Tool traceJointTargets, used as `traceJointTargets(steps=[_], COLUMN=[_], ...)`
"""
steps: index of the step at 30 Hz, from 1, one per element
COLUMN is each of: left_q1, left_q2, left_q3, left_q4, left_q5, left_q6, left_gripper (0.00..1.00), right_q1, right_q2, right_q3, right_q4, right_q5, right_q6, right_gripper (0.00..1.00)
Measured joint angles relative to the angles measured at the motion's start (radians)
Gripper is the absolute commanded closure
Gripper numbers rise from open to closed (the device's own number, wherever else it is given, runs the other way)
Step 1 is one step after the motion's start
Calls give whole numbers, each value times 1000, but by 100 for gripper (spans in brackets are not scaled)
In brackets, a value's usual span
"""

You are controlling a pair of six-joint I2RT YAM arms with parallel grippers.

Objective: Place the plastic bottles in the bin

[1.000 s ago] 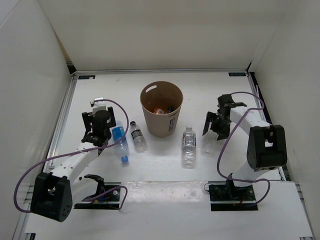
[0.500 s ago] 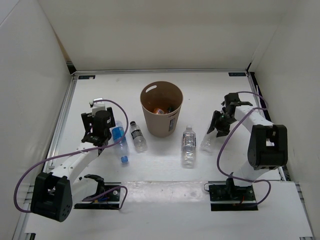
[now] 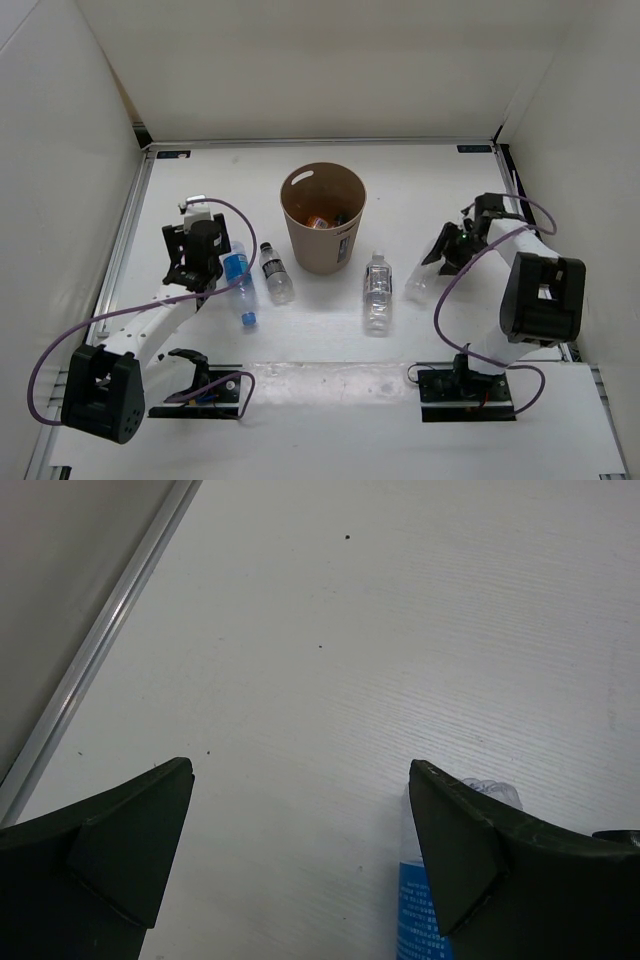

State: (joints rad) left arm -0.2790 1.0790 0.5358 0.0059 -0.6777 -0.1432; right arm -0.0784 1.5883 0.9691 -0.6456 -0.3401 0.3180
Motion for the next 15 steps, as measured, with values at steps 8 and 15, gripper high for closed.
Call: traceJointTargets(steps=[8,15], left_q1=[-1,-6], left_q2=[0,0], left_q3=[4,4], left_q4=[-2,-15], left_q5=[-4,-11], left_q6=[-4,-5], left_gripper=[0,0], right_q1=[77,394], right_q2=[-298,-436], right_q3=[37,411], right_q4=[-35,-93], right_q5=[77,377], right_q6=[67,110], right_gripper=[100,100])
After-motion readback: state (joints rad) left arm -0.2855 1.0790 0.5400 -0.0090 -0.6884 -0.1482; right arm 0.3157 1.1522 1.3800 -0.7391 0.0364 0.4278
